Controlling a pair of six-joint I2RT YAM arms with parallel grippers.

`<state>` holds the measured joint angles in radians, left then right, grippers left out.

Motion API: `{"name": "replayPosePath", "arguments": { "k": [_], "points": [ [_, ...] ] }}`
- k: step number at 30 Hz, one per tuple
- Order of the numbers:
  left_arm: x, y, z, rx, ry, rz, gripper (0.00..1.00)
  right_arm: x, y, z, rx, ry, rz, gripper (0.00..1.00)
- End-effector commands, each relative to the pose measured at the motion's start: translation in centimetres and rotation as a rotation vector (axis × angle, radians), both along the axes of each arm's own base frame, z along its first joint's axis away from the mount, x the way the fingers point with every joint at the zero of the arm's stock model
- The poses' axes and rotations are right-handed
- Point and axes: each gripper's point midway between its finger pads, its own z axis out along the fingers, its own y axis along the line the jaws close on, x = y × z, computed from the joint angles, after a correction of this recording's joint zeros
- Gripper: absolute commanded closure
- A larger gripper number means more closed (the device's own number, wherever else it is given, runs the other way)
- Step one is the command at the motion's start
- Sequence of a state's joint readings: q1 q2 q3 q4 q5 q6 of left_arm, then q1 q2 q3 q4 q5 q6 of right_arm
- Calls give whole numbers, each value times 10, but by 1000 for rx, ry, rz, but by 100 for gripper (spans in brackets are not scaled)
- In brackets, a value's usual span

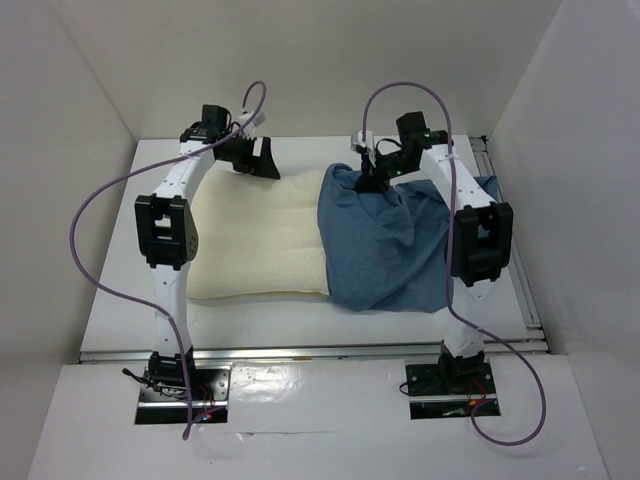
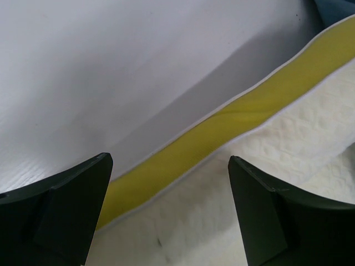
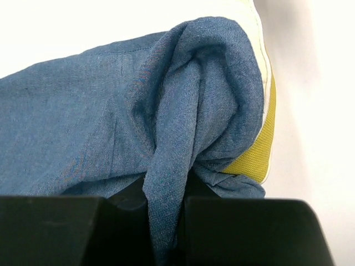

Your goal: Put the pillow into the pillowcase

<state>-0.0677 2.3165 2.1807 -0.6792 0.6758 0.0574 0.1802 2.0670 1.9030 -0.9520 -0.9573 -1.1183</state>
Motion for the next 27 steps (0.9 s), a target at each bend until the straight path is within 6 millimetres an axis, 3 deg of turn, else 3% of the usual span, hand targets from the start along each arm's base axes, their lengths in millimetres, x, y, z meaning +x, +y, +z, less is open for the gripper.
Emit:
{"name": "replayPosePath", "arguments": {
  "k": [1,3,8,10,12,14,20,22,23,27],
  "points": [
    [-11,-14,12,-98,4,-104,0,-4,22,74,97,-304,100,100],
    [-19,-21,11,-140,17,-154,0,-9,25,87,98,-366,110,100],
    [-46,-29,10,-246,88,-272,0,-16,25,88,84,-466,127,100],
    [-60,-30,16,-317,148,-297,2,-17,23,92,78,-503,125,100],
    [-71,-32,26,-357,155,-339,14,-18,25,82,64,-505,139,100],
    [-89,-30,34,-402,221,-350,20,-16,25,82,57,-517,133,100],
    [-132,-27,52,-399,242,-410,23,-11,27,75,42,-504,109,100],
    [-143,-26,70,-373,173,-437,26,-10,31,77,42,-516,109,100],
    [-147,-24,71,-353,170,-435,31,-11,31,79,46,-519,104,100],
    [-157,-35,78,-237,121,-482,100,-12,35,87,62,-525,97,100]
  ]
}}
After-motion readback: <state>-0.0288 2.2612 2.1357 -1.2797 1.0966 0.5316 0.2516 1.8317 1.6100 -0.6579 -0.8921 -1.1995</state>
